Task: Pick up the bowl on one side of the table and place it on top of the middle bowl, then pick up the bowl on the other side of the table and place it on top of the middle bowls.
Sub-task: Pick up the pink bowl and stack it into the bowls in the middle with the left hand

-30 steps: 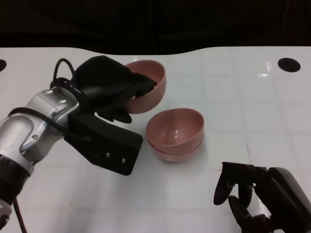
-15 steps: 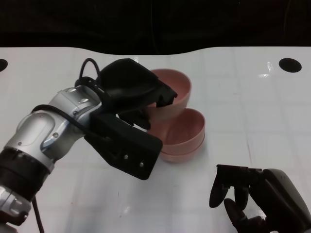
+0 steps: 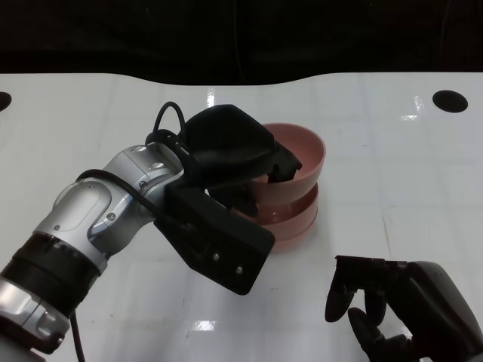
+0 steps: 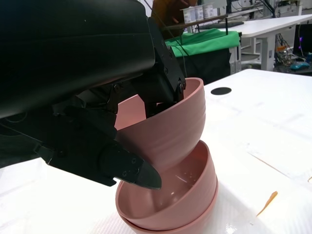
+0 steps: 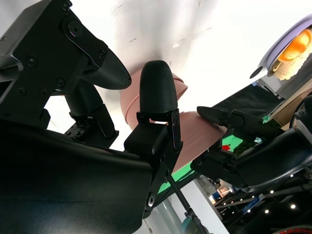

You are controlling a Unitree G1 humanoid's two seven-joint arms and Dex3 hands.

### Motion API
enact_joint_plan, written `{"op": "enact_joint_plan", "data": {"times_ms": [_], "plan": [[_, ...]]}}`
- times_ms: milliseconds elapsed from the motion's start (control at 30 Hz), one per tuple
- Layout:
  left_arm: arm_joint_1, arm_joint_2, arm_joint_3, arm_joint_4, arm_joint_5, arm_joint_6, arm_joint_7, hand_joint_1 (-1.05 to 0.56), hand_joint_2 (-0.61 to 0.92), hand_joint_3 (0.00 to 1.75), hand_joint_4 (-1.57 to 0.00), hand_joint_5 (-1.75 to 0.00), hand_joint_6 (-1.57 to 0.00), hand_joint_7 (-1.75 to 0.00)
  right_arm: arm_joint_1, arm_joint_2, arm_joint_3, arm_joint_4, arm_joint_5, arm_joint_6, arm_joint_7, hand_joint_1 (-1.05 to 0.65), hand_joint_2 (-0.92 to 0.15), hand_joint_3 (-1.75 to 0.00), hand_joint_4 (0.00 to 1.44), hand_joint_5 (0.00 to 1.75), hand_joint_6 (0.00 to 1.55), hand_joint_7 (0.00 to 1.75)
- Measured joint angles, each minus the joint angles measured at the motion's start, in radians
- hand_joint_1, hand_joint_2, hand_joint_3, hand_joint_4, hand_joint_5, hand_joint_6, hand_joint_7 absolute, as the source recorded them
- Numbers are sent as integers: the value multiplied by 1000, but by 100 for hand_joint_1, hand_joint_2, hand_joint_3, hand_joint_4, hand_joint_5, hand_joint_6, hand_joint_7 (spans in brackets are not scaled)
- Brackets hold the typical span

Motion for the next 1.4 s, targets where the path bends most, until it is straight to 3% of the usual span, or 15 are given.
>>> {"op": "enact_joint_plan", "data": {"times_ms": [367, 633, 767, 900, 967, 1167, 1400], "plan": [[2, -6, -32, 43, 22, -19, 47, -28, 86, 17, -88, -175, -89, -88, -1, 0, 0, 0, 0, 8, 0, -10, -15, -161, 92, 175, 84, 140], [3, -15, -51, 127, 30, -55, 110, -33, 92, 5, -81, -175, -98, -47, -1, 0, 0, -1, -2, 11, 0, -10, -15, -161, 92, 175, 84, 140], [3, -23, -52, 148, 30, -49, 107, -33, 91, 3, -79, -139, -102, -36, -1, 0, 0, -2, -1, 11, 0, -10, -15, -161, 92, 175, 84, 141], [3, -26, -53, 158, 25, -33, 72, -36, 92, 16, -68, -79, -83, -22, -1, 0, 0, -2, -1, 11, 0, -10, -15, -161, 92, 175, 84, 141], [3, -26, -53, 158, 24, -27, 62, -38, 92, 20, -65, -61, -75, -14, -2, 0, 0, -2, -1, 11, 0, -10, -15, -161, 91, 175, 84, 141], [3, -21, -53, 130, 23, -4, 25, -54, 92, 19, -42, -36, -50, -1, -3, 0, 0, -2, -1, 10, 0, -11, -15, -161, 91, 175, 83, 140], [13, -12, -60, 110, 41, -7, 36, -67, 92, 25, -31, -30, -37, 0, -6, 0, 0, -2, -1, 10, 1, -11, -16, -160, 91, 175, 84, 139]]}}
